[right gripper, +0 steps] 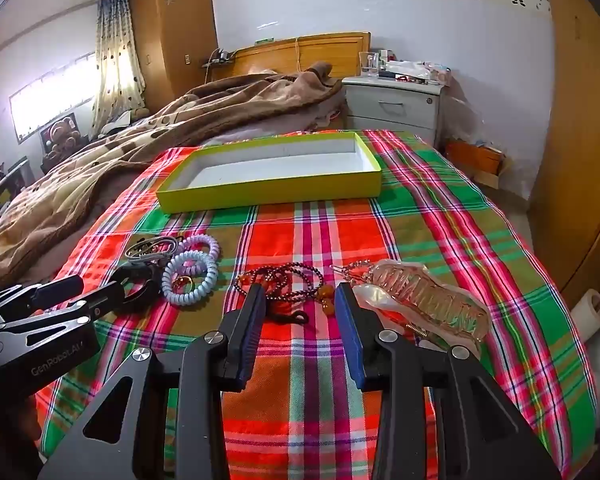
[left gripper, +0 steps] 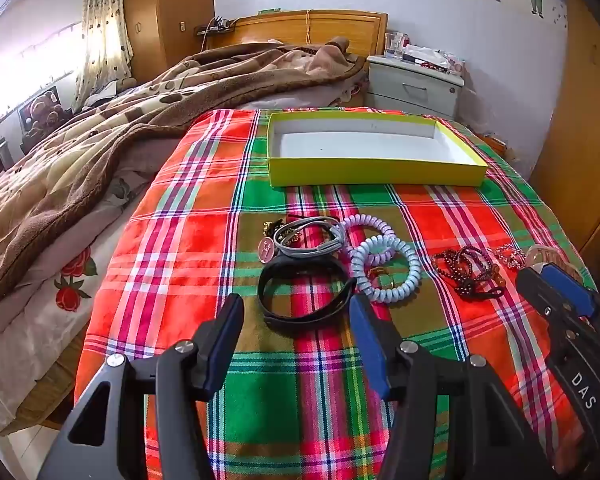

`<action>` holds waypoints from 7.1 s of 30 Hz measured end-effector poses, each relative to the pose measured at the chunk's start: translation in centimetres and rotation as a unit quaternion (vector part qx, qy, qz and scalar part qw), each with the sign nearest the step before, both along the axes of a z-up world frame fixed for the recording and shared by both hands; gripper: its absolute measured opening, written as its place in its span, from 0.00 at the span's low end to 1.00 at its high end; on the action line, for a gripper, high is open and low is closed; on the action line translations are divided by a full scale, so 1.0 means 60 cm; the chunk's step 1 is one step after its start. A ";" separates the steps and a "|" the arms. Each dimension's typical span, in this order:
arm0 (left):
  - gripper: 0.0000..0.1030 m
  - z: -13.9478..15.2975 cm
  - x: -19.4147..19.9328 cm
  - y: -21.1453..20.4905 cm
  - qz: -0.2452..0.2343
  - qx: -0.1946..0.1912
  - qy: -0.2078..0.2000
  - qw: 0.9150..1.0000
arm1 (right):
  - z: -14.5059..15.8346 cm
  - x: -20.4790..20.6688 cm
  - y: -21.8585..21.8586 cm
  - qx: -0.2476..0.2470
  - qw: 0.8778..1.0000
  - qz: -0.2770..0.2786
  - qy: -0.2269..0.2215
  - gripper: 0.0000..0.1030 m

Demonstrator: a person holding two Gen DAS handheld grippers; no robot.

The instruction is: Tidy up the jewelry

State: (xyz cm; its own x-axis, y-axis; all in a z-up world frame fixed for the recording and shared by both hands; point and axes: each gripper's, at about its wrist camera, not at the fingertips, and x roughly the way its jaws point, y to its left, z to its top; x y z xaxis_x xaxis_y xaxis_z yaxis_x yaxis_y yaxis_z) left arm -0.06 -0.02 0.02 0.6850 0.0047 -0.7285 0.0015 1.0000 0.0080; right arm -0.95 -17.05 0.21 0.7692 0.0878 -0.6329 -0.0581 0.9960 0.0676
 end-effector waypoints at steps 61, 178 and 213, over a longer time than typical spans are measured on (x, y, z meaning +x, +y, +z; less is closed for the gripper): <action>0.55 0.011 -0.010 0.002 0.009 0.004 0.002 1.000 | 0.005 -0.019 0.001 -0.020 1.000 -0.007 -0.017 0.43; 0.06 0.024 0.079 0.084 -0.053 -0.081 0.059 0.994 | 0.048 0.026 -0.102 0.039 0.997 0.066 -0.022 0.36; 0.06 0.031 0.392 0.066 -0.040 -0.128 0.060 0.989 | 0.032 0.385 -0.105 0.077 0.994 0.039 0.062 0.36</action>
